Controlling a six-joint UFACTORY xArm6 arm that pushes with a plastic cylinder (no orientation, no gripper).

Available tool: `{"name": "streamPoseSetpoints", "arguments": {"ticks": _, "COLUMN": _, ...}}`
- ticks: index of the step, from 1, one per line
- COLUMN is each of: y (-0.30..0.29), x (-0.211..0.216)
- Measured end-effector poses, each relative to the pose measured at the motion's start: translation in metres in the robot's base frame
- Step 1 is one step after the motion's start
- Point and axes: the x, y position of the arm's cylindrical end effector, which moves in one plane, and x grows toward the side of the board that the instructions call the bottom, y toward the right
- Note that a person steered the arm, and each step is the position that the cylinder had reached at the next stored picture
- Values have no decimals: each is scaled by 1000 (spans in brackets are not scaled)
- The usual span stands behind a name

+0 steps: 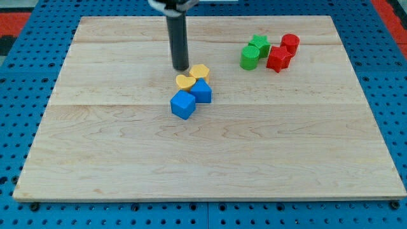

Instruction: Nudge green star right a bit

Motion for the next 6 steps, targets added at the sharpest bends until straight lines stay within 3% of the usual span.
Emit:
{"name": "streamPoseSetpoints", "arguments": {"ticks": 1, "y": 86, "x": -35}}
{"name": "streamPoseSetpoints", "arguments": {"ticks": 2, "y": 147, "x": -35}}
{"name": "streamPoseSetpoints", "arguments": {"ticks": 3, "y": 148, "x": -48}}
{"name": "streamPoseSetpoints", "arguments": {"ticks": 4, "y": 198, "x": -68}}
{"name": "streamPoseSetpoints", "arguments": {"ticks": 6, "y": 203, "x": 4}}
